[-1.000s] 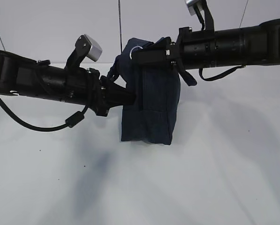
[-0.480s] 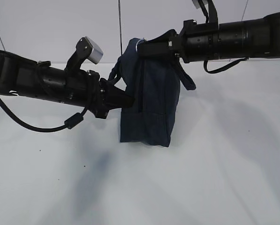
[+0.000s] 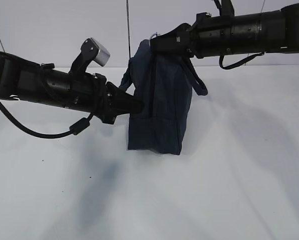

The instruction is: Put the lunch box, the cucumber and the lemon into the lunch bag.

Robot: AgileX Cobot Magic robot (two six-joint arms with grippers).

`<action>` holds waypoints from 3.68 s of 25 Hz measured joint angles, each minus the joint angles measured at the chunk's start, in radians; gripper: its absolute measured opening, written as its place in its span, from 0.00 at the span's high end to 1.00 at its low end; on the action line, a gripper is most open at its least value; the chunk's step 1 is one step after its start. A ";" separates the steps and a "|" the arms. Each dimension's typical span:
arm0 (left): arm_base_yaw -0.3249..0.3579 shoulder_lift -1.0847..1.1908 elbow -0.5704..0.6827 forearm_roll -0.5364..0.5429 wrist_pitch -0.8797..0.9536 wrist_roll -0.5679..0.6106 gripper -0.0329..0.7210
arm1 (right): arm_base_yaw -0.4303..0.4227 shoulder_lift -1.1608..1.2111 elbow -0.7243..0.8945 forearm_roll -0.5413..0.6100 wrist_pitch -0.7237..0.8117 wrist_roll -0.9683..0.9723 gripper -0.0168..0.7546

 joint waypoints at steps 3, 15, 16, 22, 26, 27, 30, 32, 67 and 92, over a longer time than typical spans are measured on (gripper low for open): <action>0.000 0.000 0.000 0.017 -0.002 -0.014 0.96 | 0.002 0.000 -0.002 0.002 -0.010 0.000 0.98; 0.000 -0.014 0.064 -0.011 -0.023 -0.020 0.96 | 0.008 0.006 -0.052 -0.053 0.000 0.024 0.98; 0.000 -0.014 0.066 -0.013 -0.023 -0.020 0.96 | 0.008 0.006 -0.053 -0.053 -0.002 0.026 0.98; -0.002 -0.009 0.088 0.045 -0.020 -0.020 0.96 | 0.000 -0.002 -0.078 0.037 -0.061 0.024 0.98; -0.002 -0.009 0.088 0.045 -0.020 -0.020 0.96 | 0.000 -0.002 -0.078 0.037 -0.064 0.024 0.98; -0.002 -0.009 0.088 0.045 -0.020 -0.020 0.96 | 0.000 -0.002 -0.078 0.037 -0.073 0.024 0.98; -0.002 -0.009 0.088 0.045 -0.020 -0.020 0.96 | 0.000 -0.002 -0.078 0.039 -0.098 0.024 0.98; -0.002 -0.009 0.092 0.043 -0.020 -0.020 0.96 | -0.008 -0.001 -0.078 0.050 -0.111 0.024 0.98; -0.004 -0.028 0.135 0.216 0.071 -0.203 0.96 | -0.054 0.169 -0.107 0.150 -0.321 -0.098 0.98; 0.003 -0.031 0.147 0.169 0.049 -0.214 0.40 | -0.063 0.199 -0.118 0.157 -0.184 -0.066 0.98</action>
